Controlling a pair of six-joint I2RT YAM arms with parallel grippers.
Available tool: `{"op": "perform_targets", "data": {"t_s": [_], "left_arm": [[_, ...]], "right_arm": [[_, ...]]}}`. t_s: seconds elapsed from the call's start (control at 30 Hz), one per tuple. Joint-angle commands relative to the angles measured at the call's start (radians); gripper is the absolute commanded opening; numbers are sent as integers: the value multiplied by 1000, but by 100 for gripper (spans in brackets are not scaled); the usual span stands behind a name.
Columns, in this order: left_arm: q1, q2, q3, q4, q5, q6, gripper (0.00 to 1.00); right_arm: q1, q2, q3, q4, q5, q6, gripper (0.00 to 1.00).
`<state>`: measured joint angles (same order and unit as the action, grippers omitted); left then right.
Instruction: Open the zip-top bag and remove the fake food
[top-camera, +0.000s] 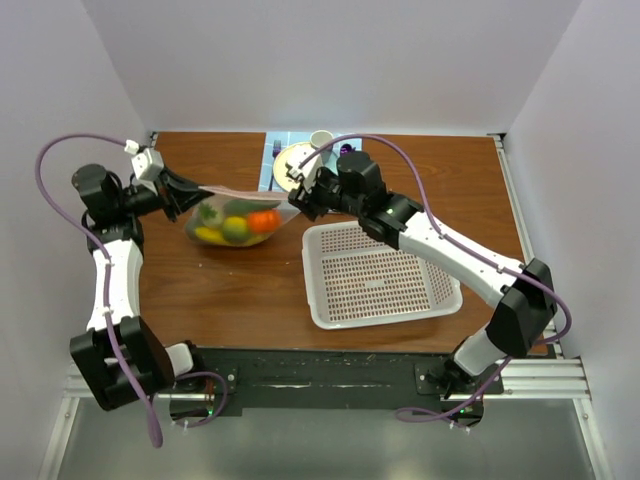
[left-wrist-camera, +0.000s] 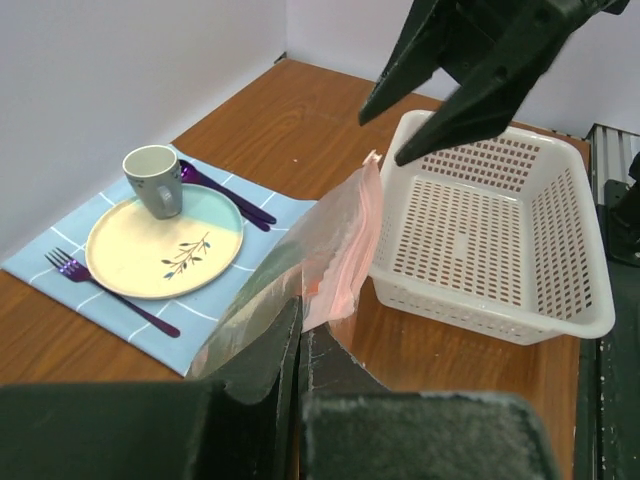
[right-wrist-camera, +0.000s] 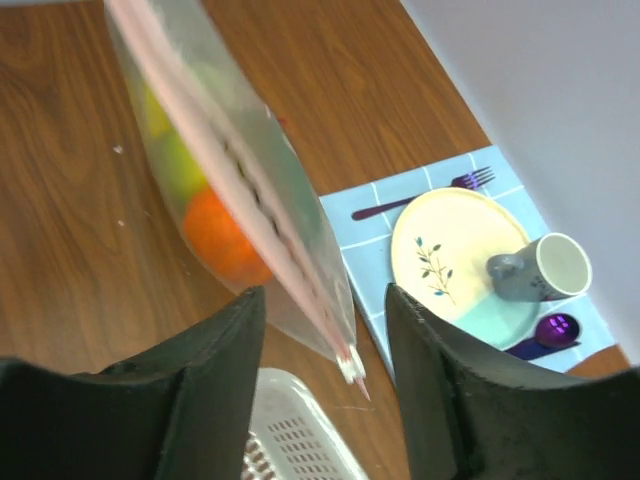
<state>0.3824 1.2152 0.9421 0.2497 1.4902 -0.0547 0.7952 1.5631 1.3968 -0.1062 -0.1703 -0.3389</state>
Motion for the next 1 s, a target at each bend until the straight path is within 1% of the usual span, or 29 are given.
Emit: {"op": "perform_targets", "data": {"t_s": [0.0,0.03,0.1,0.13,0.17,0.23,0.33,0.4,0.7,0.97], "left_arm": [[-10,-75,-29,128,214,-82,0],[-8,-80,-28,114,214,-83,0],[-10,-85,-23,108,214,-82,0],[-10,-86,-23,106,214,-82,0],[-14,-88,-25,103,214,-82,0],[-19,-95,-28,92,216,-82,0],[-28,-108,-35,86,214,-82,0],[-30,-117,-48,83,214,-83,0],[-31,-131,-92,91,214,-86,0],[-33,-132,-92,91,214,-83,0]], "right_arm": [[33,-46,25,88,-12,187,40],[44,-48,27,89,-15,220,30],[94,-43,19,89,3,233,19],[111,-41,15,92,12,242,11],[145,-37,7,91,24,250,7],[163,-21,2,103,20,288,2],[174,-6,8,102,34,331,1],[174,-6,5,146,43,360,1],[168,-35,45,169,66,379,0],[159,54,116,140,19,443,0]]}}
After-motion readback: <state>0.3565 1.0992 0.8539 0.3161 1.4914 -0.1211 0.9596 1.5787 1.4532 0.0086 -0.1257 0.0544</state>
